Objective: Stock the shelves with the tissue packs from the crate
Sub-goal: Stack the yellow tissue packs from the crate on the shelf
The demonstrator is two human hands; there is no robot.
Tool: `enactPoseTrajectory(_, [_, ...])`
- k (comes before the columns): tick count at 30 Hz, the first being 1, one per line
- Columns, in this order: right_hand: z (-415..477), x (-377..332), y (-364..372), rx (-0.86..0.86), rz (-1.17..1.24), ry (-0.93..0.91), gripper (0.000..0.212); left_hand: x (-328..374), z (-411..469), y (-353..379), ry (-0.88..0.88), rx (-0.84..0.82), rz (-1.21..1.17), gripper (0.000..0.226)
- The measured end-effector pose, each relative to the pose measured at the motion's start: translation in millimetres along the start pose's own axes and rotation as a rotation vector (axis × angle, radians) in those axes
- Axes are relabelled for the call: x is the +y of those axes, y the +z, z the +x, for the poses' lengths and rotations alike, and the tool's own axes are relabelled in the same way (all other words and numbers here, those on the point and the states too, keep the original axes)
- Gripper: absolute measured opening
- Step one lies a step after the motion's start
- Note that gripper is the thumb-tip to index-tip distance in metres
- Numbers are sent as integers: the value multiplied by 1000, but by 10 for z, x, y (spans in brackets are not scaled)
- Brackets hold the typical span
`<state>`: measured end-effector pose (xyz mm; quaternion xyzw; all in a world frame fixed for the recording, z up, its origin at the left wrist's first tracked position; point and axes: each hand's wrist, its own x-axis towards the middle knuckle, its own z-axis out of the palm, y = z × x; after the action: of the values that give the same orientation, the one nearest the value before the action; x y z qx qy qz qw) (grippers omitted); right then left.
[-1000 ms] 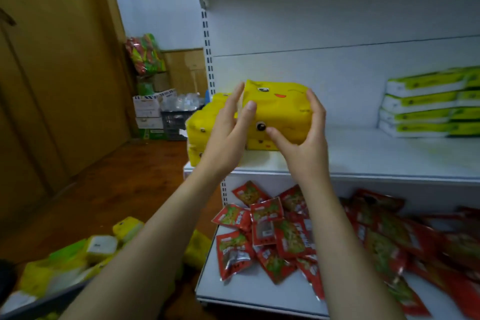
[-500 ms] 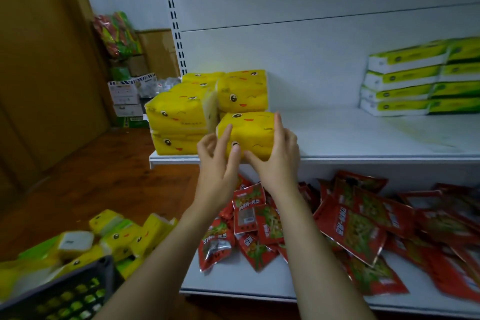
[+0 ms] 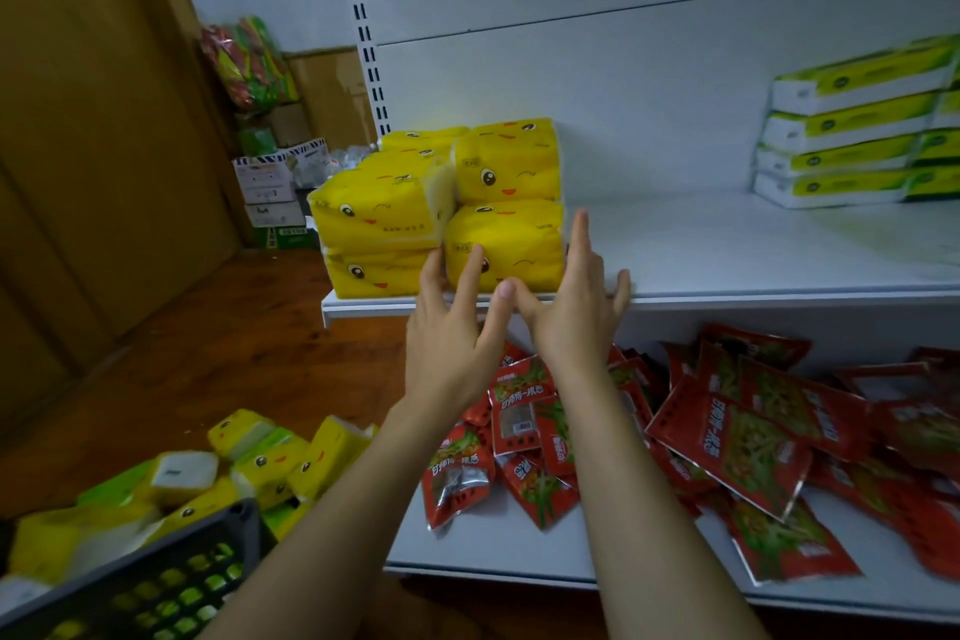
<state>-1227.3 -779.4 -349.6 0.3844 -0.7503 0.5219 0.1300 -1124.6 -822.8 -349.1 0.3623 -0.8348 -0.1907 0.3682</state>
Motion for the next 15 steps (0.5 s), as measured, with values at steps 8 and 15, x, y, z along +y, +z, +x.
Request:
enactPoseTrajectory(8, [6,48,34,-3,-44,-3,91,-4,5,-15,-40,-56,-44,75])
enactPoseTrajectory(15, [-27,-207,-57,292,208,-129,74,-121,-190,-293,95,18,-95,67])
